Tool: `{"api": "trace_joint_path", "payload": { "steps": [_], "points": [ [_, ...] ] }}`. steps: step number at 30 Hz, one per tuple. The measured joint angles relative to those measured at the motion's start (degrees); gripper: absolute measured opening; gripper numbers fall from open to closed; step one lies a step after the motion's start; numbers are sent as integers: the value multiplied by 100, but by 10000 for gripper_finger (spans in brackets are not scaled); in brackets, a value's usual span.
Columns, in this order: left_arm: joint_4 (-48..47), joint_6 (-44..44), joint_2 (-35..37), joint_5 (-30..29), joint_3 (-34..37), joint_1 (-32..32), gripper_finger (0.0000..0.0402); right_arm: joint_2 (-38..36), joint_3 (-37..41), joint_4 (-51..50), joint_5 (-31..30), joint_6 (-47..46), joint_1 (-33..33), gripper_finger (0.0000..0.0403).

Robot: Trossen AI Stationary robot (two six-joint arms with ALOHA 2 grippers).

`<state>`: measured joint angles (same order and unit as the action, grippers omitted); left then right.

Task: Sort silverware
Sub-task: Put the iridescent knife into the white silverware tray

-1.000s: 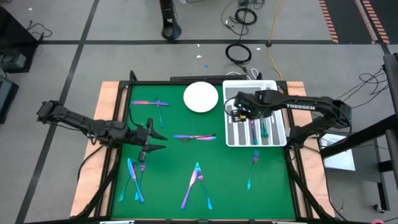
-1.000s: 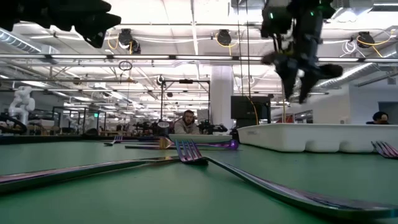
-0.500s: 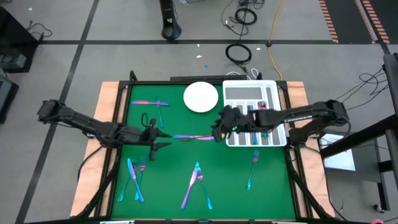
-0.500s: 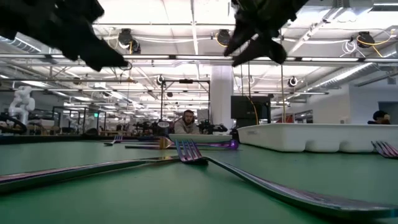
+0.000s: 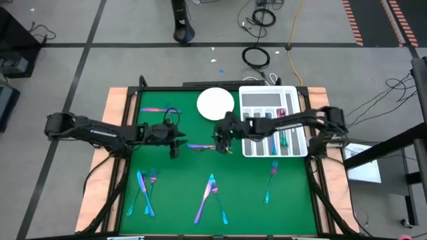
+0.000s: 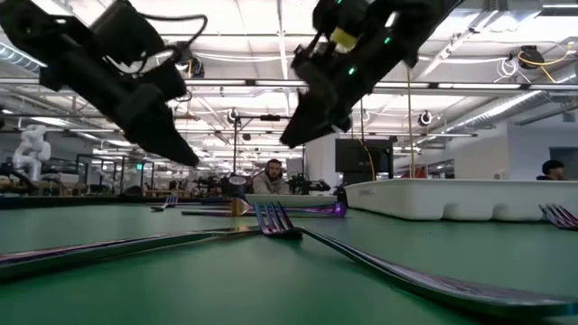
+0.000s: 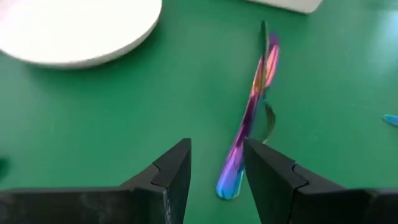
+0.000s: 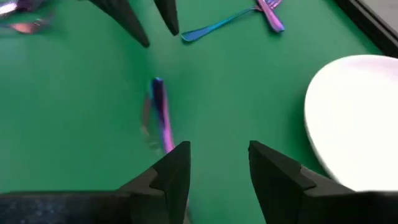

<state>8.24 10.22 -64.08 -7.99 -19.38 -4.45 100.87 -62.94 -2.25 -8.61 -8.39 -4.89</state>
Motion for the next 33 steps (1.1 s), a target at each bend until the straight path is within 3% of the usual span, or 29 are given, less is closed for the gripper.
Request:
{"api": "trace_joint_path", "payload": {
  "steps": [6, 16, 33],
  "points": [
    [339, 51, -294, 464, -7, -330, 148, 906, -738, -76, 105, 715, -327, 148],
    [390, -213, -281, 606, -7, -126, 148, 2038, -2408, -2120, -44, 1020, -158, 148],
    [491, -467, -292, 634, -7, 194, 148, 2114, -2552, -2399, -30, 666, 168, 148]
  ]
}}
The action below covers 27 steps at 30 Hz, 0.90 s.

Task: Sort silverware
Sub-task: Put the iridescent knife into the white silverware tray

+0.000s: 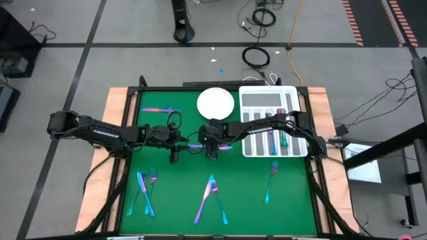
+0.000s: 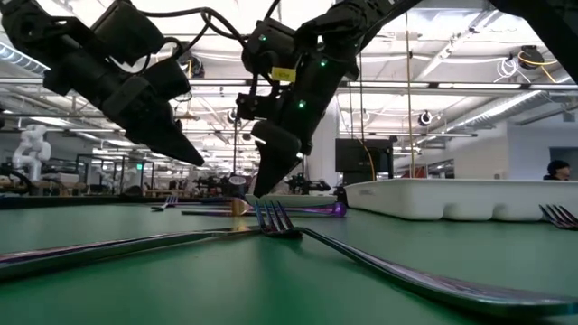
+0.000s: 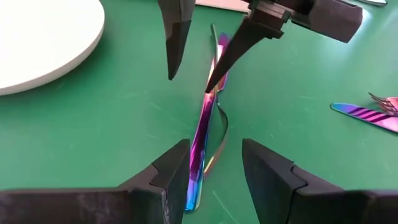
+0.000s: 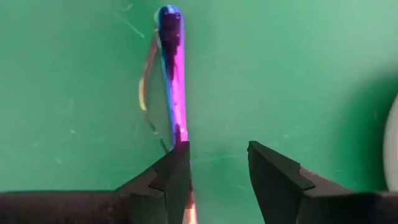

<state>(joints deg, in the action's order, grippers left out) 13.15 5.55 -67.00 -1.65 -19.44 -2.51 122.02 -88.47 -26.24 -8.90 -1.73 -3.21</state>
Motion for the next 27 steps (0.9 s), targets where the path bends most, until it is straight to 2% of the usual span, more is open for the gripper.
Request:
{"api": "trace_joint_path", "payload": {
  "steps": [27],
  "points": [
    [206, 17, 0, -2, 0, 302, 148, 0, 2, -407, 23, -226, 67, 148]
  ]
}}
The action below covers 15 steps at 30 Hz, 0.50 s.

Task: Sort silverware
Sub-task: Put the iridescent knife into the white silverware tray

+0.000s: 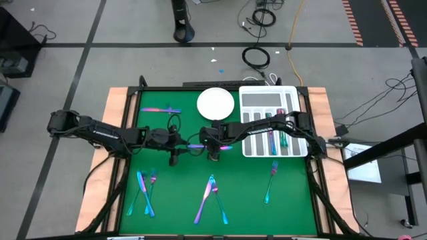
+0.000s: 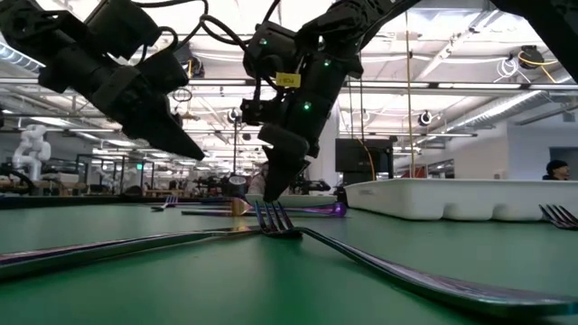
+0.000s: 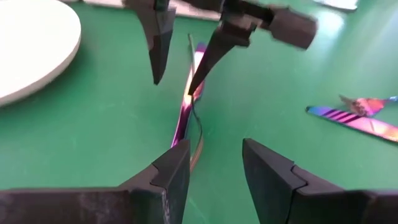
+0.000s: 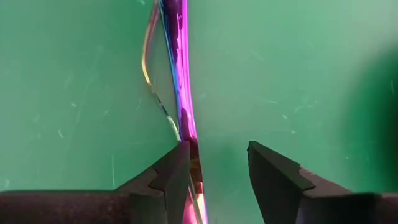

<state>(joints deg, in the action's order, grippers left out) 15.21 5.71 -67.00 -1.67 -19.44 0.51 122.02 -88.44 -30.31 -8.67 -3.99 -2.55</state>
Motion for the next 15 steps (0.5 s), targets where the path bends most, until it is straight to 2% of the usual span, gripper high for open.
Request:
{"api": "trace_joint_path", "payload": {
  "steps": [10, 15],
  "points": [
    [100, -63, 0, 0, 0, -1, 148, 4, 0, 51, -26, -4, 9, 148],
    [100, -63, 0, 0, 0, -2, 148, 11, 2, 223, -301, 57, 9, 148]
  ]
}}
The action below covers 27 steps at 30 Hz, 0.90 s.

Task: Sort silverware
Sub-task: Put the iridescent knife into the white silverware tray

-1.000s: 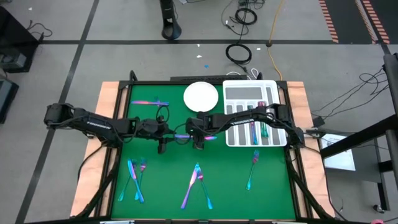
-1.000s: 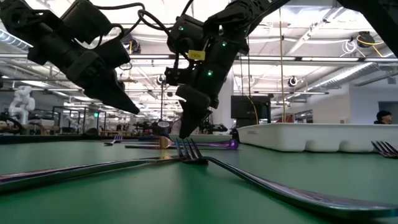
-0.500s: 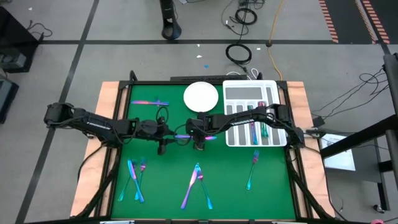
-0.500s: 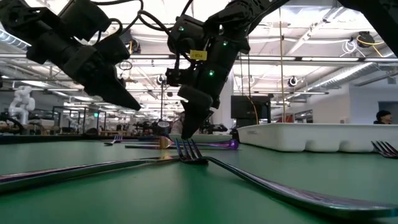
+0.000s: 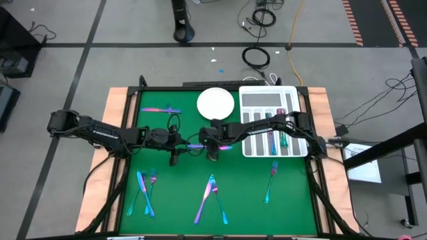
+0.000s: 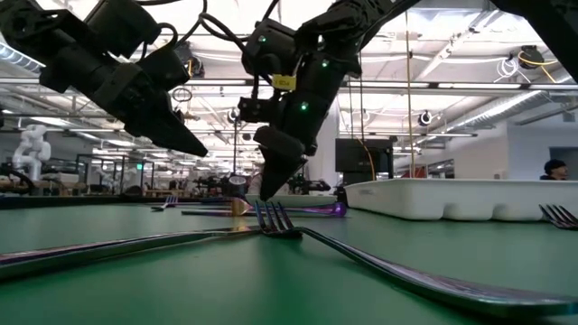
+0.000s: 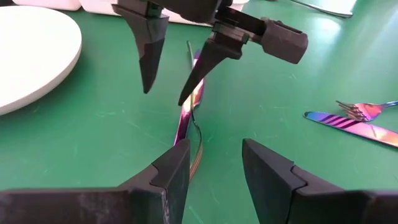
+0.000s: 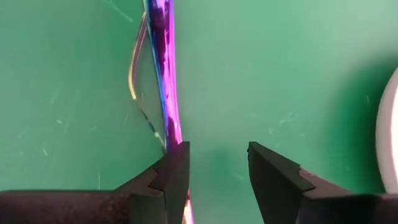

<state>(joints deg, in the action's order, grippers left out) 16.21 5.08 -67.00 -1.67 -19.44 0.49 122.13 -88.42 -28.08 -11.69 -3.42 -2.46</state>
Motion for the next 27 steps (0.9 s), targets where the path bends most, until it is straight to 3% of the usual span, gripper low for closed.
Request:
{"api": "trace_joint_path", "payload": {
  "steps": [27],
  "points": [
    [-46, 8, 0, -2, 0, -2, 148, 153, 9, 97, 123, 222, 203, 148]
  ]
}}
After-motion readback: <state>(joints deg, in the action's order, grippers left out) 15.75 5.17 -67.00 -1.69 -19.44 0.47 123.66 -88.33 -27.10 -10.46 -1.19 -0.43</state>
